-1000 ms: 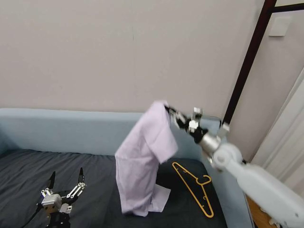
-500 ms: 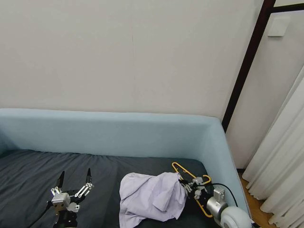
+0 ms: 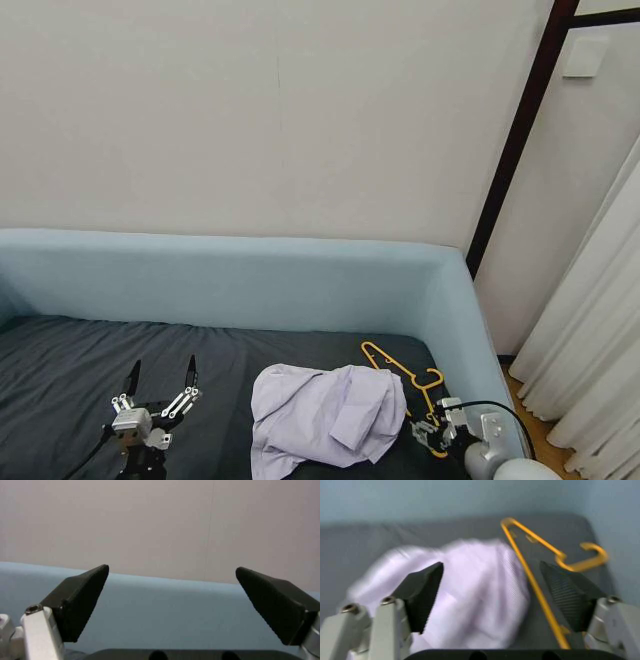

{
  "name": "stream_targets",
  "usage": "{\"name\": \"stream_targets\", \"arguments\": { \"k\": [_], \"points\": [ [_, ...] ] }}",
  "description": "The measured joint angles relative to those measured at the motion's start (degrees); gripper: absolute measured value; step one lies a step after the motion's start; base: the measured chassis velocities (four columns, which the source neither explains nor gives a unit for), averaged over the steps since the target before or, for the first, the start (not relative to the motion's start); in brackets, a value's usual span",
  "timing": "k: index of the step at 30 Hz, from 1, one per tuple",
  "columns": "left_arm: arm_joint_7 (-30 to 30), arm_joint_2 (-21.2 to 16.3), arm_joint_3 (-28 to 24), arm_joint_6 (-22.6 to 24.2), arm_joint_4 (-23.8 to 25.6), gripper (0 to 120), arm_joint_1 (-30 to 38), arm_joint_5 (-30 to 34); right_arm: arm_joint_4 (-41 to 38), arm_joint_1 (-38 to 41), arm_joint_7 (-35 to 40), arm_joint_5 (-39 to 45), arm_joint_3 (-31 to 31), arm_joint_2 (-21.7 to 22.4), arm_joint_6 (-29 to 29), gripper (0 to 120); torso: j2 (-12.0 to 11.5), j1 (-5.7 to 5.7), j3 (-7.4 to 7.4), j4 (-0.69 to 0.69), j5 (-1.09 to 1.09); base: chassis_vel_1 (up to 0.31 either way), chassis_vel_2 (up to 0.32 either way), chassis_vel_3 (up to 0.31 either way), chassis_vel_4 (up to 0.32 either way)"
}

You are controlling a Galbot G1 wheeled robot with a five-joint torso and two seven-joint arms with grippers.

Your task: Pick up the clothes from the sofa and hang them on the clothes hanger.

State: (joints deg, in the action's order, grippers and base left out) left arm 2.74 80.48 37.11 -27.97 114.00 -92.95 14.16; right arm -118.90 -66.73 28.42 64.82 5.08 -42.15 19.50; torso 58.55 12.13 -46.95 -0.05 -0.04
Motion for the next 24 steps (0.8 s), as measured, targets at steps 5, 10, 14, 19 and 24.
{"name": "stream_targets", "arguments": {
  "k": [5,10,14,19,24],
  "points": [
    [0.0,0.5,0.5,-0.1,0.5,100,-0.4,-0.4,1.0,8.6,6.4,12.5,-2.5,-3.6,-2.0,95,0.0,0.00,0.00,-0.02,-0.02,0.000,0.000,0.000,0.000],
    [0.0,1.0,1.1,-0.1,0.5,100,-0.6,-0.9,6.2,17.1,18.8,22.8,-4.3,-10.3,-0.1,100,0.0,0.01,-0.01,-0.01,-0.01,0.000,0.000,0.000,0.000],
    [0.1,1.6,2.0,0.0,0.4,100,-0.7,-1.1,14.8,23.2,21.4,24.5,-6.0,-17.7,0.7,100,0.0,0.02,-0.01,-0.02,-0.01,0.000,0.000,0.000,0.000],
    [0.1,1.8,2.8,0.0,0.1,100,-0.7,-1.1,22.8,26.4,21.5,19.8,-9.2,-21.5,3.5,100,0.0,0.01,-0.01,-0.01,-0.01,0.000,0.000,0.000,0.000],
    [0.2,1.9,3.3,0.0,-0.2,100,-0.7,-1.1,28.4,27.9,20.3,14.1,-11.9,-22.7,6.0,100,0.0,0.02,-0.01,-0.02,0.00,0.000,0.000,0.000,0.000]
  ]
}}
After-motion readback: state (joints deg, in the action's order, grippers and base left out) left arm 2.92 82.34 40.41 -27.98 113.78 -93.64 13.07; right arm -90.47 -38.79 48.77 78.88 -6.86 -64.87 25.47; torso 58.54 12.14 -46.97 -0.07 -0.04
